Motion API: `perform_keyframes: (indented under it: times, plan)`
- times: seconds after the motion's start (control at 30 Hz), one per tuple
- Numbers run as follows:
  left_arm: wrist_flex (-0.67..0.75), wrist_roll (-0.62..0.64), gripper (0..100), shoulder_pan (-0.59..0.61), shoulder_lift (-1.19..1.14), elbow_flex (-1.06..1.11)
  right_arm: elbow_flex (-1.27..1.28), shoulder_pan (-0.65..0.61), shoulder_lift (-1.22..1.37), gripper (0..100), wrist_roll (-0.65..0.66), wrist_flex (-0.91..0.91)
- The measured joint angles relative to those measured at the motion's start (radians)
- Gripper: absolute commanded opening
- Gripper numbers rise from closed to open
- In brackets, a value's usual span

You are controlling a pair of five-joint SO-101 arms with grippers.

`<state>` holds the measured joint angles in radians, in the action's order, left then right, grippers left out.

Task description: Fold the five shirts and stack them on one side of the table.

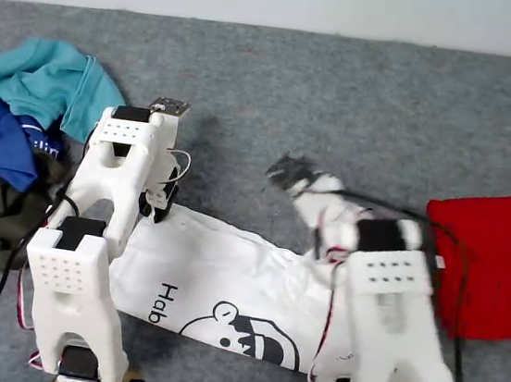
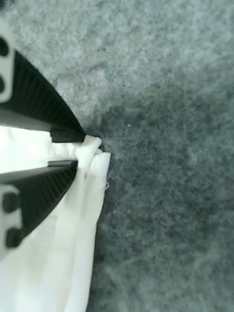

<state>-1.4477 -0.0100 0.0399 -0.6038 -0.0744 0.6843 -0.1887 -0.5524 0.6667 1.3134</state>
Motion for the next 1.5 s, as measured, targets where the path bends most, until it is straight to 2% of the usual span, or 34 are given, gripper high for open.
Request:
perform_keyframes:
  times: [0.17, 0.33, 0.6, 1.07, 1.27, 1.33, 1.43, 1.5]
  plan:
    - [0.000, 0.000, 7, 0.000, 0.000, 0.000, -0.009, 0.193, 0.055, 21.0, 0.052, 0.035]
    - [0.000, 0.000, 7, 0.000, 0.000, 0.000, -0.009, 0.307, 0.141, 21.0, 0.091, 0.035]
    - [0.000, 0.000, 7, 0.000, 0.000, 0.000, -0.009, 0.350, 0.242, 21.0, 0.103, -0.006]
    - [0.000, 0.000, 7, 0.000, 0.000, 0.000, 0.095, 0.371, 0.270, 21.0, 0.216, 0.017]
    - [0.000, 0.000, 7, 0.000, 0.000, 0.000, 0.181, 0.374, 0.270, 20.4, 0.245, -0.101]
    - [0.000, 0.000, 7, 0.000, 0.000, 0.000, 0.210, 0.374, 0.270, 14.7, 0.249, -0.155]
    - [0.000, 0.000, 7, 0.000, 0.000, 0.000, 0.255, 0.374, 0.270, 0.0, 0.281, -0.249]
    - [0.000, 0.000, 7, 0.000, 0.000, 0.000, 0.272, 0.379, 0.270, 3.2, 0.293, -0.302]
